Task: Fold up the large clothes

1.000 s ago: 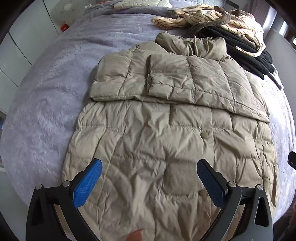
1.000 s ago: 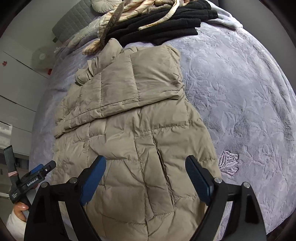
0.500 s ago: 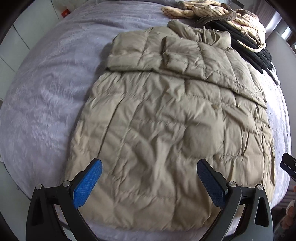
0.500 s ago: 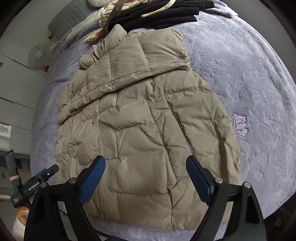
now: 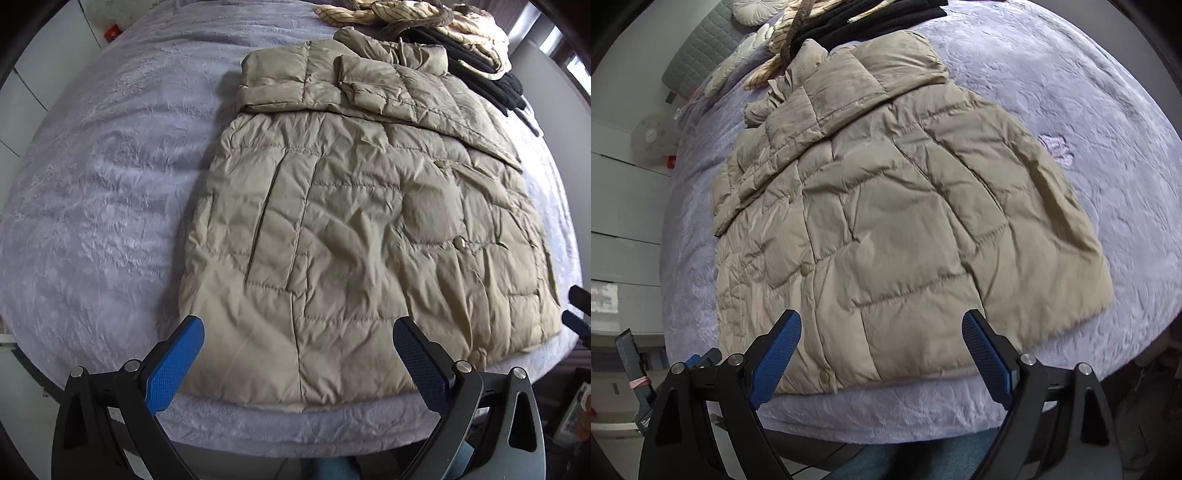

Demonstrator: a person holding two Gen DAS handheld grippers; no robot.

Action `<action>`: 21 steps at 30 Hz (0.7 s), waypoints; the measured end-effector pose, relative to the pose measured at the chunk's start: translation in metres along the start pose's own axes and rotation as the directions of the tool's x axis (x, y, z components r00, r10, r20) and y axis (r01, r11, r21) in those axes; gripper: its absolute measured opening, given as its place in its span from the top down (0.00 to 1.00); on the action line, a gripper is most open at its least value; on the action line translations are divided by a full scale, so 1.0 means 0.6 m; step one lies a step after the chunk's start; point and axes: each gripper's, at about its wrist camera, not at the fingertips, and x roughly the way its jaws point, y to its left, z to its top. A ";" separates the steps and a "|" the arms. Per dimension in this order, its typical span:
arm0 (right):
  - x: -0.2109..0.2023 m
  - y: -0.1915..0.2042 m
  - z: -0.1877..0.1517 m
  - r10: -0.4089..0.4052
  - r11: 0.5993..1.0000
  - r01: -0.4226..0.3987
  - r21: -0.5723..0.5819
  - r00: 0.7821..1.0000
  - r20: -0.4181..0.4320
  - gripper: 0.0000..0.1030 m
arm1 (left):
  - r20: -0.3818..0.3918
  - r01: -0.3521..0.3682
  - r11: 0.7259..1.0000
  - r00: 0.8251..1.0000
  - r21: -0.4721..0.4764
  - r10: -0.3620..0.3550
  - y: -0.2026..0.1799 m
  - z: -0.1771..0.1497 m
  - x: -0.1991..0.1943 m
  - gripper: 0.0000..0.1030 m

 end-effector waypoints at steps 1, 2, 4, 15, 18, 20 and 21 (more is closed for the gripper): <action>0.000 -0.002 -0.003 -0.003 1.000 0.003 0.005 1.000 -0.006 0.12 | 0.003 0.016 1.000 1.000 -0.009 -0.016 0.007 -0.005 -0.003 0.01; 0.000 -0.005 -0.004 -0.003 1.000 0.003 0.011 1.000 -0.012 0.12 | 0.003 0.033 0.999 0.999 -0.025 -0.033 0.016 -0.011 -0.004 0.01; -0.002 -0.012 -0.005 0.003 1.000 -0.003 0.024 1.000 -0.021 0.12 | -0.001 0.059 0.996 0.998 -0.066 -0.059 0.034 -0.023 -0.004 0.01; 0.002 -0.125 -0.008 0.143 0.967 -0.127 0.220 0.988 -0.060 0.12 | -0.033 0.213 0.894 0.969 -0.395 -0.245 0.130 -0.122 0.035 0.01; 0.007 -0.160 -0.012 0.181 0.940 -0.155 0.304 0.982 -0.059 0.12 | -0.039 0.255 0.854 0.952 -0.454 -0.305 0.137 -0.140 0.061 0.01; 0.012 -0.177 -0.017 0.198 0.924 -0.166 0.344 0.979 -0.058 0.12 | -0.034 0.272 0.845 0.946 -0.461 -0.324 0.131 -0.139 0.073 0.01; 0.015 -0.182 -0.019 0.202 0.919 -0.169 0.356 0.978 -0.058 0.12 | -0.029 0.282 0.842 0.943 -0.460 -0.332 0.129 -0.137 0.078 0.01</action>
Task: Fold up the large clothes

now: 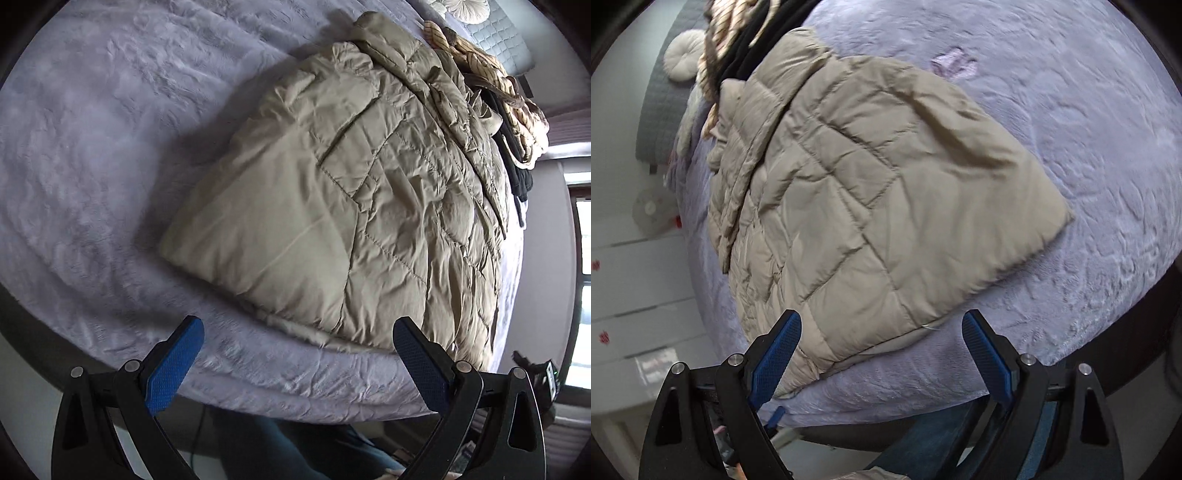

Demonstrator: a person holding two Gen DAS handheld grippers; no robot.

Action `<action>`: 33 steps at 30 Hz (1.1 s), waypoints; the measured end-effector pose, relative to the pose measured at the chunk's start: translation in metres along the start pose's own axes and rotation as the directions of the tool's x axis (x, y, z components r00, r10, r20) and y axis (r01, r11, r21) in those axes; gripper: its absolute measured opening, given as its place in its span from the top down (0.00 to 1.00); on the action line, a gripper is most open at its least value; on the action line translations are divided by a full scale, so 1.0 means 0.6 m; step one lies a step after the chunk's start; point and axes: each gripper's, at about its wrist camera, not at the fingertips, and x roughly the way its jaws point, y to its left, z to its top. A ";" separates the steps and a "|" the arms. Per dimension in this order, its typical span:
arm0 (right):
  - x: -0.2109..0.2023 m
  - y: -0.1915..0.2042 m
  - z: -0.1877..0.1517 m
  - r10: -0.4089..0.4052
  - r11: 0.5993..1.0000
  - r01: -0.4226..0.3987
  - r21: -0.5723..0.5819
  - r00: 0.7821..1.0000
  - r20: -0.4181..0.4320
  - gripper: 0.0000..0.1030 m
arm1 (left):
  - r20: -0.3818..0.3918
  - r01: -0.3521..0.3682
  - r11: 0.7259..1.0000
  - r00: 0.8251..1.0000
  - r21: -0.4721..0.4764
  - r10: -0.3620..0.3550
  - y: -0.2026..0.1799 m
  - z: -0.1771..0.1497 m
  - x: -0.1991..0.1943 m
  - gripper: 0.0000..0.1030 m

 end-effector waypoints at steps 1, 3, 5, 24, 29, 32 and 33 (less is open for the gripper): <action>0.002 -0.007 0.000 0.002 1.000 -0.002 0.014 1.000 -0.001 0.12 | 0.000 0.014 1.000 1.000 0.003 -0.014 -0.003 0.004 0.008 0.01; 0.005 -0.018 -0.001 0.011 0.999 -0.011 0.044 1.000 -0.001 0.12 | -0.001 0.031 0.999 1.000 0.006 -0.031 -0.010 0.013 0.018 0.01; 0.007 -0.030 0.000 0.032 0.997 -0.032 0.073 0.999 0.006 0.12 | -0.014 0.056 0.998 0.998 0.010 -0.056 -0.017 0.024 0.033 0.01; 0.054 -0.075 -0.003 0.207 0.921 -0.238 0.309 0.970 0.129 0.34 | -0.091 0.096 0.994 0.992 0.055 -0.091 -0.039 0.064 0.073 0.57; 0.051 -0.077 -0.018 0.195 0.921 -0.232 0.311 0.970 0.146 0.88 | -0.092 0.126 0.987 0.989 0.096 -0.117 -0.041 0.075 0.052 0.84; 0.038 -0.061 -0.016 0.218 0.930 -0.254 0.265 0.963 0.158 0.91 | -0.058 0.166 0.980 0.985 0.110 -0.160 -0.051 0.085 0.020 0.84; 0.034 -0.054 -0.013 0.225 0.934 -0.259 0.247 0.962 0.158 0.92 | -0.049 0.177 0.977 0.984 0.117 -0.172 -0.055 0.089 0.011 0.84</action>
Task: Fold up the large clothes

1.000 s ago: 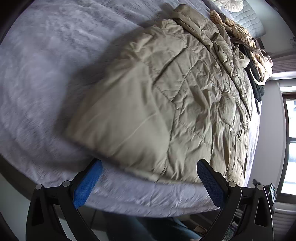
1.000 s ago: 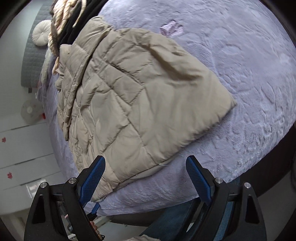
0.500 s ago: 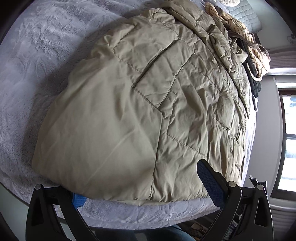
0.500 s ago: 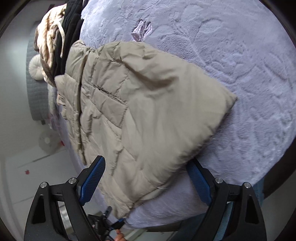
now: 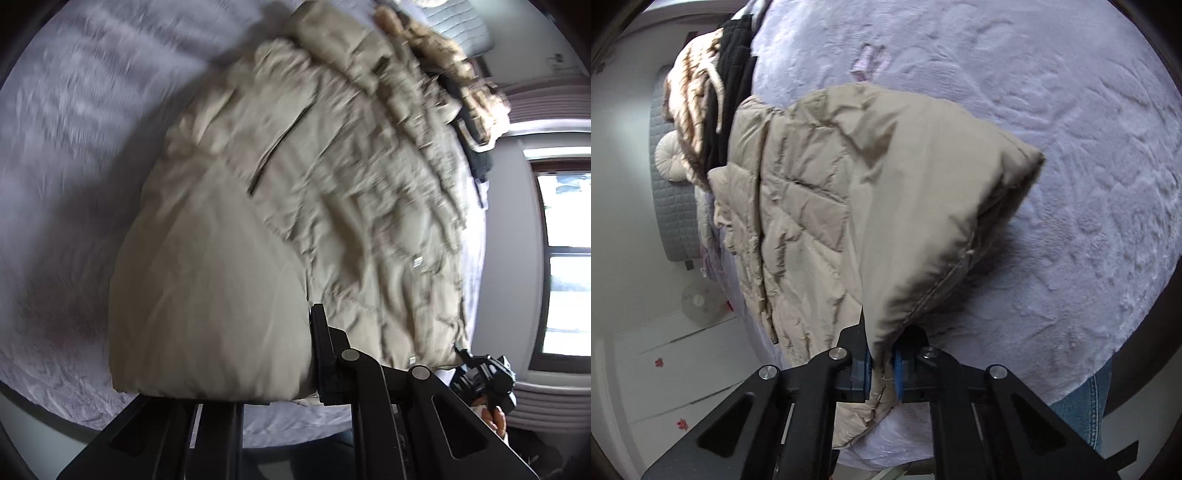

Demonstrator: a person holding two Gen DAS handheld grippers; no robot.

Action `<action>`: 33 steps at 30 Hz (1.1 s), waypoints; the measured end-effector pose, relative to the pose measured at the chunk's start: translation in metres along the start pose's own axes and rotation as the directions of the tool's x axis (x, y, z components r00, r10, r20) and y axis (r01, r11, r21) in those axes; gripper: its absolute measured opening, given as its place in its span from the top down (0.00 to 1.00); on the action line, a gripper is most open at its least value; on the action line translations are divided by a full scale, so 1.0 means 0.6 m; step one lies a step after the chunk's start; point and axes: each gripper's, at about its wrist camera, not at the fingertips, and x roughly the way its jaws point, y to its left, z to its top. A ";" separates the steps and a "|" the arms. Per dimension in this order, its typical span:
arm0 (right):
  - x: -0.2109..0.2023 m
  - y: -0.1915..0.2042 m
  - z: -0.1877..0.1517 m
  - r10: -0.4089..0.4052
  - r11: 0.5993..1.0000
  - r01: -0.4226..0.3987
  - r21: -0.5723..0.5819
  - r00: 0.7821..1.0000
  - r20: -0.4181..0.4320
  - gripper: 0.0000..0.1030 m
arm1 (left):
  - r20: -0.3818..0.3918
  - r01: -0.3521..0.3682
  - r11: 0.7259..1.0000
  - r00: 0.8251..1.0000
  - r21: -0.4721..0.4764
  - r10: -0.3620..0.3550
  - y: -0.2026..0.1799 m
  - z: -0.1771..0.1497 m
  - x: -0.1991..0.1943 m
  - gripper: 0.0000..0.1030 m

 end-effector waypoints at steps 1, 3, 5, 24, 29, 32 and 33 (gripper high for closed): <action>-0.003 0.012 0.001 0.011 1.000 -0.011 -0.022 1.000 -0.005 0.92 | 0.012 0.008 1.000 1.000 0.010 -0.009 -0.008 0.005 -0.010 0.84; -0.008 0.039 0.007 0.033 0.997 -0.033 -0.065 0.999 -0.015 0.92 | 0.043 0.018 0.999 0.999 0.033 -0.020 -0.027 0.020 -0.028 0.84; -0.012 0.073 0.016 0.061 0.992 -0.064 -0.113 0.998 -0.028 0.92 | 0.079 0.023 0.999 0.996 0.043 -0.027 -0.049 0.038 -0.045 0.84; 0.150 0.494 0.252 0.065 0.820 -0.153 -0.551 0.982 -0.175 0.93 | 0.477 -0.058 0.998 0.878 0.017 0.043 -0.244 0.357 -0.105 0.84; 0.246 0.525 0.307 -0.019 0.820 -0.069 -0.568 0.989 -0.147 0.93 | 0.429 -0.150 0.989 0.894 0.015 0.129 -0.235 0.445 -0.029 0.84; 0.287 0.535 0.332 -0.031 0.822 -0.037 -0.568 0.994 -0.109 0.93 | 0.402 -0.206 0.978 0.899 0.035 0.175 -0.226 0.488 0.017 0.84; 0.301 0.537 0.342 -0.040 0.824 -0.023 -0.567 0.994 -0.097 0.93 | 0.394 -0.219 0.975 0.900 0.039 0.186 -0.223 0.500 0.029 0.84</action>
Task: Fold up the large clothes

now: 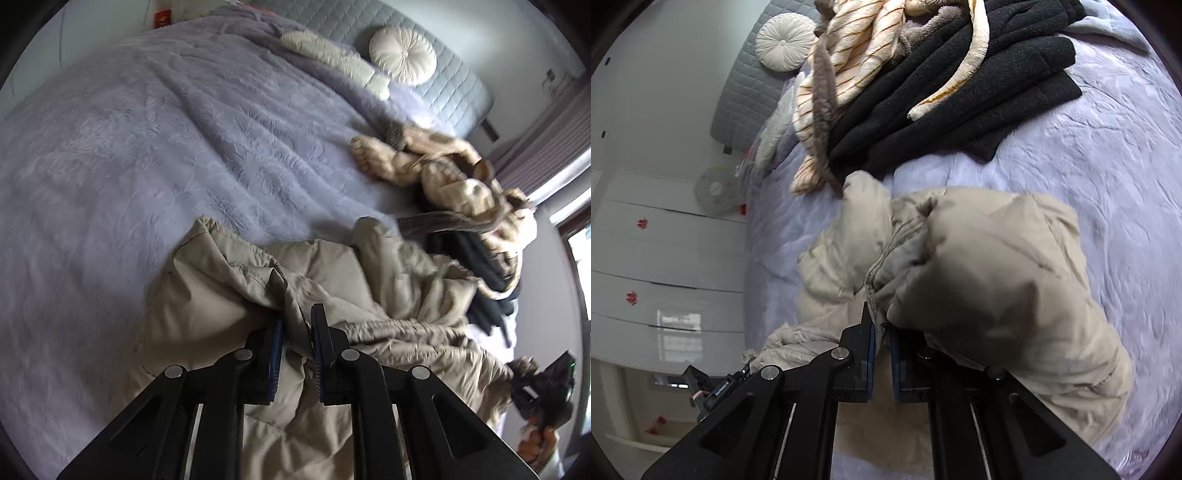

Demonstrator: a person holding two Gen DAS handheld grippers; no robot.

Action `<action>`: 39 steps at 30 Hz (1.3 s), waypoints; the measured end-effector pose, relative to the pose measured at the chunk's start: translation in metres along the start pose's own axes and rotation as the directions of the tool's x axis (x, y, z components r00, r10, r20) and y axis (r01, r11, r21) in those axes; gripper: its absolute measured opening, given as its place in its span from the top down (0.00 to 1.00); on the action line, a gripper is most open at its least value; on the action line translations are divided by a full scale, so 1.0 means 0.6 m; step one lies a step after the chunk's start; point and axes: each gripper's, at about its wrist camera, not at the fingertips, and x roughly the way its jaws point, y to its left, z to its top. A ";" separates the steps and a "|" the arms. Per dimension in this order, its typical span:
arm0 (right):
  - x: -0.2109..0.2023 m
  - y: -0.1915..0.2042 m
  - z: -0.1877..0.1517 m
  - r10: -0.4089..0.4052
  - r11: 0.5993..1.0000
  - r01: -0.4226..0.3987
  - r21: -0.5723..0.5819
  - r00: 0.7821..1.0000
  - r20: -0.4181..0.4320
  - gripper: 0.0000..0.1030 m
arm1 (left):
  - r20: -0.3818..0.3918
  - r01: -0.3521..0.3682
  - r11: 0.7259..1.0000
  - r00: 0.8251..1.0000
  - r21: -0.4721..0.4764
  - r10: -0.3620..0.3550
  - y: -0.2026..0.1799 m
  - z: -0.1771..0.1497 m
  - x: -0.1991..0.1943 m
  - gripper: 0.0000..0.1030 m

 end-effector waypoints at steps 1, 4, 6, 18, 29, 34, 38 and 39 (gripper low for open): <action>0.013 -0.001 0.009 -0.018 1.000 0.018 0.001 1.000 0.006 0.93 | -0.009 -0.016 1.000 1.000 0.009 0.016 0.001 0.007 0.018 0.84; 0.050 -0.021 0.029 -0.082 0.996 0.081 0.020 0.997 0.017 0.93 | -0.019 -0.079 0.996 0.997 0.034 0.079 0.004 0.026 0.064 0.84; 0.066 -0.036 0.035 -0.096 0.994 0.095 0.055 0.995 0.012 0.93 | -0.014 -0.118 0.992 0.993 0.041 0.119 0.007 0.033 0.072 0.84; -0.068 0.002 0.024 -0.331 0.903 0.383 -0.194 0.909 0.252 0.36 | -0.054 -0.164 0.976 0.983 0.141 0.173 0.081 0.042 0.063 0.09; -0.006 -0.077 0.049 -0.374 0.920 0.386 -0.070 0.918 0.132 0.89 | -0.064 -0.115 0.982 0.990 0.149 0.125 0.055 0.045 0.104 0.82; 0.042 -0.082 0.077 -0.478 0.863 0.493 -0.108 0.867 0.138 0.89 | -0.038 -0.237 0.962 0.969 0.131 0.244 0.047 0.068 0.151 0.82; 0.086 -0.100 0.080 -0.523 0.837 0.537 -0.106 0.842 0.136 0.89 | -0.021 -0.328 0.929 0.942 0.172 0.336 0.030 0.050 0.202 0.82; 0.092 -0.105 0.082 -0.528 0.834 0.542 -0.102 0.838 0.135 0.89 | -0.015 -0.342 0.922 0.937 0.184 0.350 0.025 0.048 0.209 0.82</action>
